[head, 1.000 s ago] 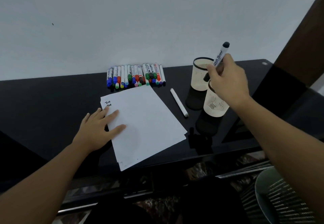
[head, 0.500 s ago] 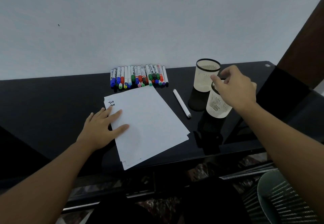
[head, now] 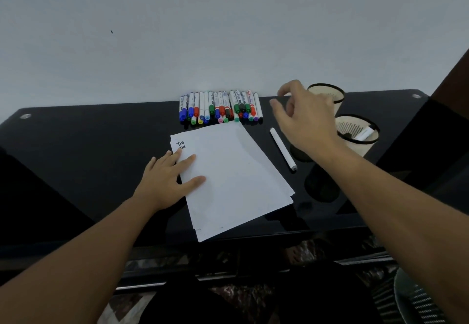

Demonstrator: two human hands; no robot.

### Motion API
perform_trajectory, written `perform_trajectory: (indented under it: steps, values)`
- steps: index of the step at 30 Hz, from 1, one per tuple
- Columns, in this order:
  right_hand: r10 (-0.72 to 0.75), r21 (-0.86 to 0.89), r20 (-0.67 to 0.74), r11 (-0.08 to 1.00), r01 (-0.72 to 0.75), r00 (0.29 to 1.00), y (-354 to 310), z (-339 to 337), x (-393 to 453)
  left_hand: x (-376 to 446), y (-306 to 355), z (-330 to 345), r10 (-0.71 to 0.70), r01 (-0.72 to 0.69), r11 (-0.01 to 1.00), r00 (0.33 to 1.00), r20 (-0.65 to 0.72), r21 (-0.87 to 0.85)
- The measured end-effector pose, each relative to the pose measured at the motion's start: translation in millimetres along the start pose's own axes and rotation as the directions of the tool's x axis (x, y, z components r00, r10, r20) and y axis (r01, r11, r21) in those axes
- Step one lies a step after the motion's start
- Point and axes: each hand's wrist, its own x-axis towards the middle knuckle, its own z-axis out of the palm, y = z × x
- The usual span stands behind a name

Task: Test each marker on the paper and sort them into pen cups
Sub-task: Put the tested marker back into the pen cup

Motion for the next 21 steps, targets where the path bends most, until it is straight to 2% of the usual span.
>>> perform_trajectory:
  steps: [3,7,13,21]
  values:
    - [-0.059,0.011,0.124,0.998,0.058,0.991,-10.6,33.1,4.2,-1.6,1.3,-0.8,-0.006,0.007,1.000,1.000,0.005,-0.012]
    - [0.073,-0.004,0.350,0.997,-0.076,0.934,10.8,89.0,16.4,-3.7,-1.2,1.0,-0.007,0.006,0.999,1.000,-0.027,-0.043]
    - [0.229,-0.188,0.401,0.968,-0.165,0.887,49.8,129.1,48.0,0.0,-5.2,2.9,-0.013,0.009,0.999,0.997,-0.075,-0.047]
    - [0.242,-0.244,0.499,0.961,-0.133,0.832,65.6,148.2,66.6,2.3,-4.6,4.7,-0.021,0.018,0.999,0.996,-0.090,-0.033]
